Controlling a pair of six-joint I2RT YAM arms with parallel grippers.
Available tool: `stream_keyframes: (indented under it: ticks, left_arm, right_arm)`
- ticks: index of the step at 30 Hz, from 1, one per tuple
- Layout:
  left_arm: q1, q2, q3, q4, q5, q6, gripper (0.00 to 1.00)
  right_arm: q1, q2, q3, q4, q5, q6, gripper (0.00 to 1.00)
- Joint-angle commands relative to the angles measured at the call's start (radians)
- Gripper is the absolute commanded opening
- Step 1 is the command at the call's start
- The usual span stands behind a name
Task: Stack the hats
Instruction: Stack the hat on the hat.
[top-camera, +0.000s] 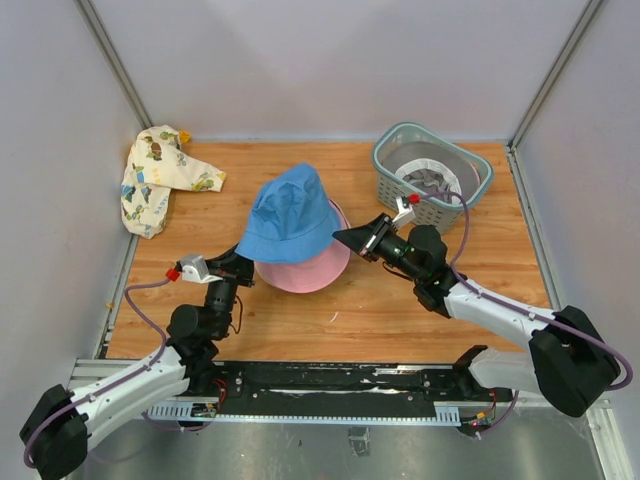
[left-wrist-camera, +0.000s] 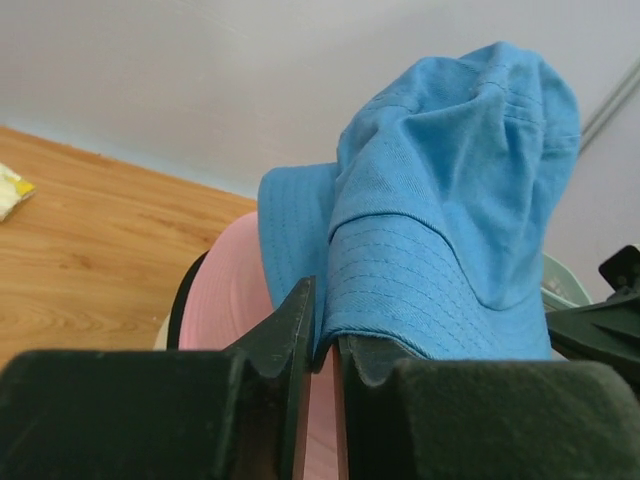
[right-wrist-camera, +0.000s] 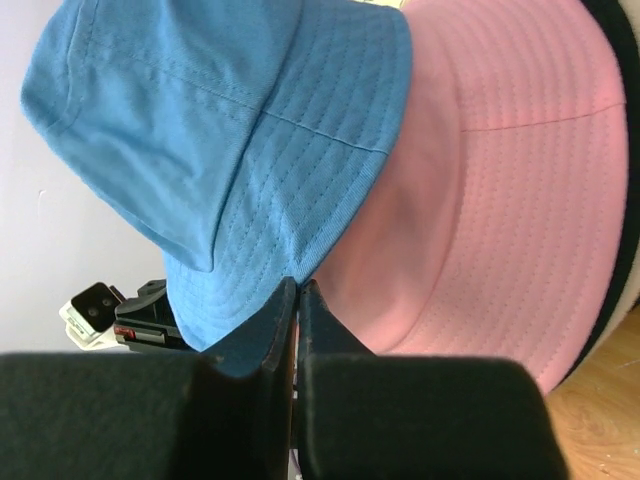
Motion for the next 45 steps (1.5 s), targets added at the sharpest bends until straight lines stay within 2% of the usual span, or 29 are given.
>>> stream_keyframes:
  ticks: [1,9,17,23,29,35,40,42,45]
  left_arm:
    - [-0.025,-0.008,-0.190,-0.058,-0.161,-0.054,0.18]
    - [-0.029,-0.040,-0.149,-0.238,-0.280,-0.287,0.33]
    - [-0.029,-0.078,-0.046,-0.601,-0.338,-0.596,0.43]
    - [-0.029,-0.160,-0.041,-0.657,-0.317,-0.708,0.54]
    - [-0.029,-0.262,-0.031,-0.649,-0.286,-0.732,0.65]
    - [-0.029,-0.297,0.031,-0.643,-0.289,-0.683,0.80]
    - [-0.025,-0.261,0.088,-0.646,-0.265,-0.660,0.83]
    - [-0.014,-0.244,0.136,-0.733,-0.266,-0.695,0.83]
    - [0.027,-0.193,0.266,-0.991,-0.271,-0.814,0.83]
  right_arm:
    - [-0.042,-0.021,-0.037,0.033,-0.020,0.003,0.01]
    - [-0.071,-0.016,-0.051,0.040,-0.055,-0.011,0.00]
    - [-0.086,0.012,-0.048,0.048,-0.093,-0.036,0.01]
    - [-0.088,0.031,-0.026,0.023,-0.122,-0.077,0.00]
    - [-0.093,0.038,0.012,-0.065,-0.139,-0.179,0.00]
    - [-0.106,0.024,0.033,-0.135,-0.131,-0.246,0.00]
    - [-0.110,0.026,0.063,-0.176,-0.139,-0.277,0.01]
    - [-0.111,0.028,0.073,-0.187,-0.139,-0.286,0.01]
    - [-0.114,0.033,0.086,-0.202,-0.142,-0.299,0.01]
